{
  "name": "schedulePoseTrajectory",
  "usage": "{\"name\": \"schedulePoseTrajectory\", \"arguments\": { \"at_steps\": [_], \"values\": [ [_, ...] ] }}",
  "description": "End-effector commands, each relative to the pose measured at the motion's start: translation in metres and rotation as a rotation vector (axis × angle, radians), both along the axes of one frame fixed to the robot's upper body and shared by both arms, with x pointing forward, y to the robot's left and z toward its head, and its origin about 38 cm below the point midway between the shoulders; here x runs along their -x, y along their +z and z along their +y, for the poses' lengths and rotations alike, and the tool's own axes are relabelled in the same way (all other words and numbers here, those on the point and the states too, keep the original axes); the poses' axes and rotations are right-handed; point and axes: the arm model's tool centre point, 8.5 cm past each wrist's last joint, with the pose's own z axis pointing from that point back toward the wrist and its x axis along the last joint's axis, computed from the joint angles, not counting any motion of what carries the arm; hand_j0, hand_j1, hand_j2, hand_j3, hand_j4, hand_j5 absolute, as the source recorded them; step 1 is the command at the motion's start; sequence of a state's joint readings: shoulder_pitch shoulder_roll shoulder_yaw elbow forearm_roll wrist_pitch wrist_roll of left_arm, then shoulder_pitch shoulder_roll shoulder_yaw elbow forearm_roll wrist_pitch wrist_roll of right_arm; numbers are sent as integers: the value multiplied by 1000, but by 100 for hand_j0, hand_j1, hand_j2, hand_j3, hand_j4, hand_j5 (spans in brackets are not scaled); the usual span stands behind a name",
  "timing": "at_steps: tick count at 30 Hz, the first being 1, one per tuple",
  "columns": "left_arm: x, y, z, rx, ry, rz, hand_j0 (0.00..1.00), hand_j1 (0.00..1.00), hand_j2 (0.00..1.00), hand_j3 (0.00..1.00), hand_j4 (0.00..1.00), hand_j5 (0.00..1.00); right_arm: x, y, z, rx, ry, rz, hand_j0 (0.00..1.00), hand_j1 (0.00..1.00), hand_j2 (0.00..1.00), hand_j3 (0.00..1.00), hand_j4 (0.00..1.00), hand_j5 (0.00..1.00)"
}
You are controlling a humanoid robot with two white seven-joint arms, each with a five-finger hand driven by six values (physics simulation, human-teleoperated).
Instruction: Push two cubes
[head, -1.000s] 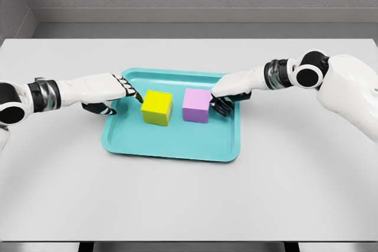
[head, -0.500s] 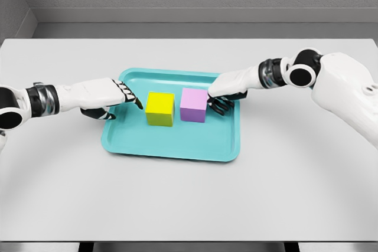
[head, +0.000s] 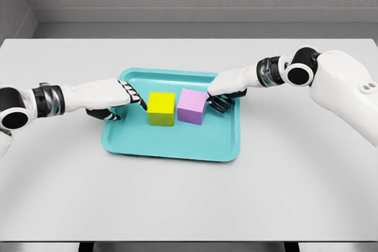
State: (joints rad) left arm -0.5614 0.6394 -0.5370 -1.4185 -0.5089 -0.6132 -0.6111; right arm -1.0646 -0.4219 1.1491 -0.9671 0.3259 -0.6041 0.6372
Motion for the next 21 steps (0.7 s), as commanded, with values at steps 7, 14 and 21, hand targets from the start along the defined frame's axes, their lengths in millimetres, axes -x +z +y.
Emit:
{"name": "schedulePoseTrajectory", "arguments": {
  "at_steps": [7,14,21],
  "values": [
    [-11,-4,12,-4,51,20,76,76,76,76,76,76,-10,0,-14,88,-15,-68,12,12,12,12,12,12],
    [-22,-13,-10,34,47,38,76,76,76,76,76,76,-10,3,-7,80,-4,-75,12,12,12,12,12,12],
    [-22,-14,-17,47,37,39,75,75,75,75,75,75,-18,23,3,73,10,-113,12,12,12,12,12,12]
  ]
}}
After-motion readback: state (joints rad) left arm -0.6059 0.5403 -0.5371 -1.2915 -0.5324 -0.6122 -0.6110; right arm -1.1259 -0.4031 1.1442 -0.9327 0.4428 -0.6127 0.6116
